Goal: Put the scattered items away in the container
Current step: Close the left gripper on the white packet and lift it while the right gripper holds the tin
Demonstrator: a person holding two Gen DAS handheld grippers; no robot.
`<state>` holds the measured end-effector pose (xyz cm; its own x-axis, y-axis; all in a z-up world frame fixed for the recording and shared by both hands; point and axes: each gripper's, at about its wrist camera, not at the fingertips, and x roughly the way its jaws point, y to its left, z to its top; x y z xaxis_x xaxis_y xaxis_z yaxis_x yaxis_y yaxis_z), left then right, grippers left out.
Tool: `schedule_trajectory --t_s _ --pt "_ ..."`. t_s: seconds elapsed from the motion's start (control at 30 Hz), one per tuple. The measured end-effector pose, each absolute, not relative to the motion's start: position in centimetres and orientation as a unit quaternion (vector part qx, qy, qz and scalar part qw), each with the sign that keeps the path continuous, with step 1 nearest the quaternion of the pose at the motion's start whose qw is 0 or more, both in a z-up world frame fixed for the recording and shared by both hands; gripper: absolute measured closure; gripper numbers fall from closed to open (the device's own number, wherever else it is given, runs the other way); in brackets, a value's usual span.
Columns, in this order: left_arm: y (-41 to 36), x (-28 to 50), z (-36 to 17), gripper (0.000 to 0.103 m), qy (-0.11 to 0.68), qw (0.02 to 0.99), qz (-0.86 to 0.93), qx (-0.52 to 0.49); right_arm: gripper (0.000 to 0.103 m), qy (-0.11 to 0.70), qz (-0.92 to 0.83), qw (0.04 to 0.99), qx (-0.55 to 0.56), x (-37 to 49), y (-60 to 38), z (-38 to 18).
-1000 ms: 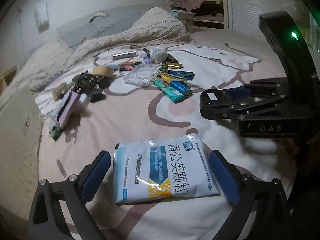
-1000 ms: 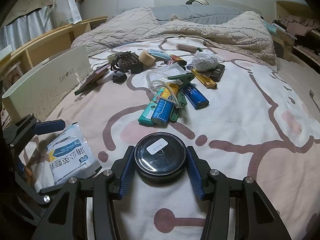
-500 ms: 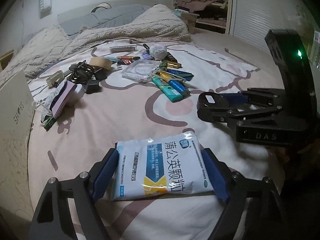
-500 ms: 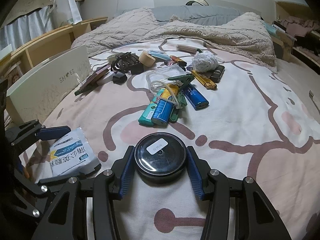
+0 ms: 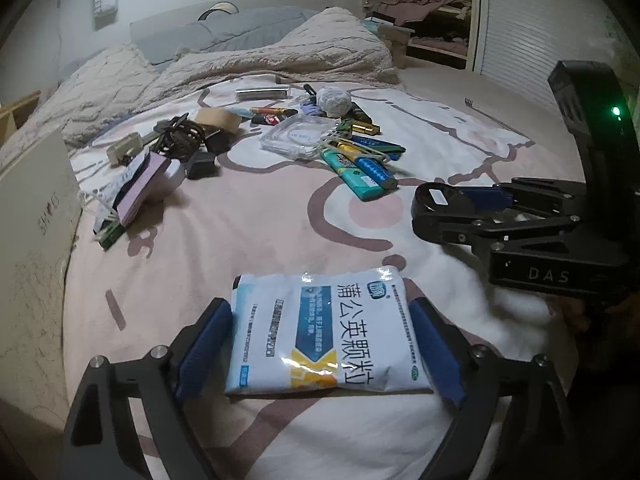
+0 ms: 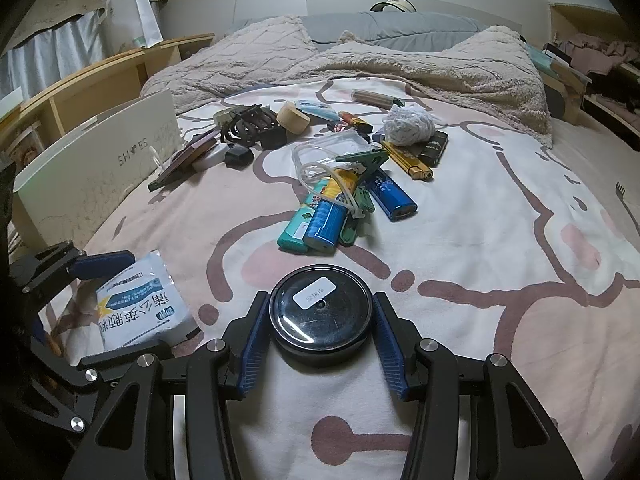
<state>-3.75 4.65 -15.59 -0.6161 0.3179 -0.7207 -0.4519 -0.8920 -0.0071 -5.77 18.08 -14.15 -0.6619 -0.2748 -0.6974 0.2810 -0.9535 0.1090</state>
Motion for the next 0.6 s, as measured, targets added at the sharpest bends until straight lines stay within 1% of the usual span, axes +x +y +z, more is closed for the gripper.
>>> schedule_trajectory --t_s 0.07,0.1,0.2,0.4,0.6 --pt "4.60 -3.83 -15.63 0.014 0.085 0.216 0.893 -0.385 0.052 0.004 -0.912 0.153 0.381 -5.76 18.09 -14.18" --pt "4.56 -3.86 -15.65 0.018 0.082 0.218 0.892 -0.387 0.052 0.004 -0.912 0.153 0.381 -5.76 18.09 -14.18" --pt "4.39 -3.87 -15.70 0.022 0.072 0.223 0.891 -0.389 0.052 0.003 -0.912 0.153 0.381 -5.73 18.11 -14.19" --pt "4.29 -3.72 -15.51 0.025 0.065 0.225 0.893 -0.383 0.052 0.002 -0.912 0.155 0.380 -5.66 18.11 -14.08" --pt "4.23 -3.75 -15.05 0.027 0.061 0.223 0.897 -0.376 0.052 0.002 -0.912 0.159 0.379 -5.43 18.04 -13.74"
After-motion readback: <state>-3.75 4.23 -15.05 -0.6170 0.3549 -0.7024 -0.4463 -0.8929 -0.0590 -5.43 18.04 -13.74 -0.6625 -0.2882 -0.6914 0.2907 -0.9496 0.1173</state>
